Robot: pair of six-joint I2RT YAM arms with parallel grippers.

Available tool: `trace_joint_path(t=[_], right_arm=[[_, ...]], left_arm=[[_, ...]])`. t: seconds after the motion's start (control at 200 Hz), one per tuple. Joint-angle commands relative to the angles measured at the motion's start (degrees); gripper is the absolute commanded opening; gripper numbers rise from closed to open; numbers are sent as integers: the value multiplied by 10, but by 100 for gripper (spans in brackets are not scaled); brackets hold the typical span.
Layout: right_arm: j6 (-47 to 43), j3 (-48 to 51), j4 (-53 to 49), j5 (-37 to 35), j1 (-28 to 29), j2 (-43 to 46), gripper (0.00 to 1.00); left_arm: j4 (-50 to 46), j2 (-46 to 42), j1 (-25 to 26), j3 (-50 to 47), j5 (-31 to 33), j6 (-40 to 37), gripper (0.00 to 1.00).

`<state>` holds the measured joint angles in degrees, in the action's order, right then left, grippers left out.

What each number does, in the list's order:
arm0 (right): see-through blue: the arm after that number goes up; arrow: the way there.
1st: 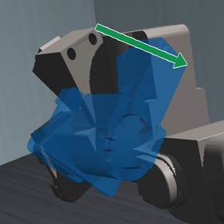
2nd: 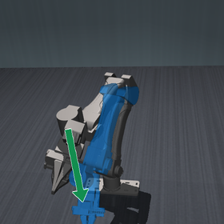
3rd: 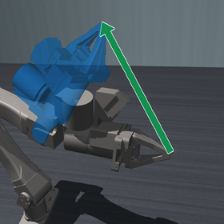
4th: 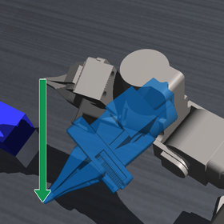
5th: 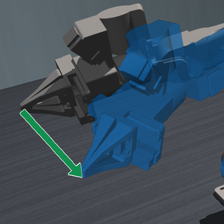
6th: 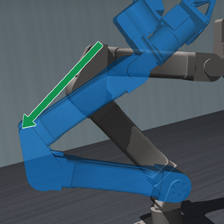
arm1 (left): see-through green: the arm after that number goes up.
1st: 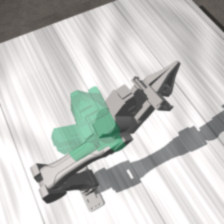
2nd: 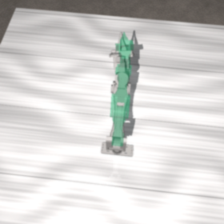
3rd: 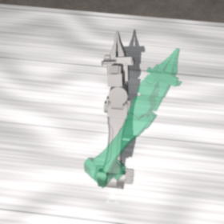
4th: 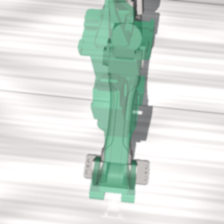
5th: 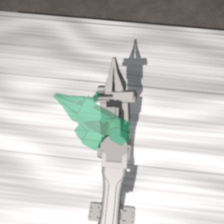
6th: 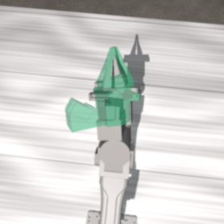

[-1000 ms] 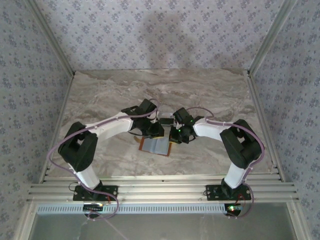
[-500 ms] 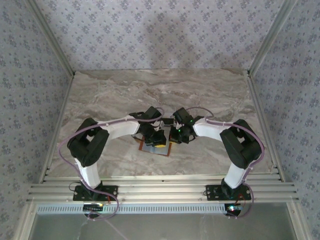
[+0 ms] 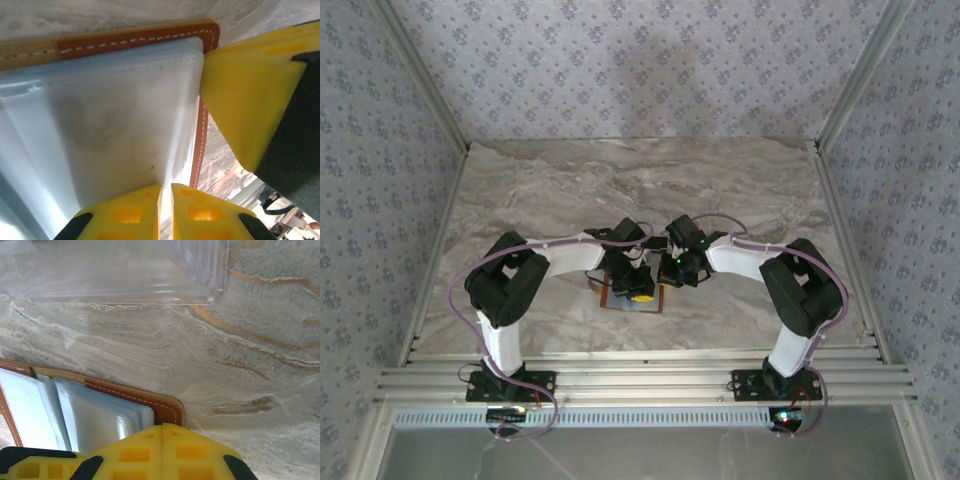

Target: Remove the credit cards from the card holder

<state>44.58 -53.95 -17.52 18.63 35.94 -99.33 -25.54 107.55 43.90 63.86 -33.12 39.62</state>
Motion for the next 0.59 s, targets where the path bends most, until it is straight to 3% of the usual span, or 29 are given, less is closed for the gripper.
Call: trace_joint_path(t=[0.0, 0.59], right_arm=[[-5, -6, -29, -15, 4, -12, 1], [-8, -12, -36, -15, 3, -10, 2]], left_arm=[[-68, 18, 3, 18, 57, -34, 17], [-215, 12, 38, 85, 245, -77, 38]])
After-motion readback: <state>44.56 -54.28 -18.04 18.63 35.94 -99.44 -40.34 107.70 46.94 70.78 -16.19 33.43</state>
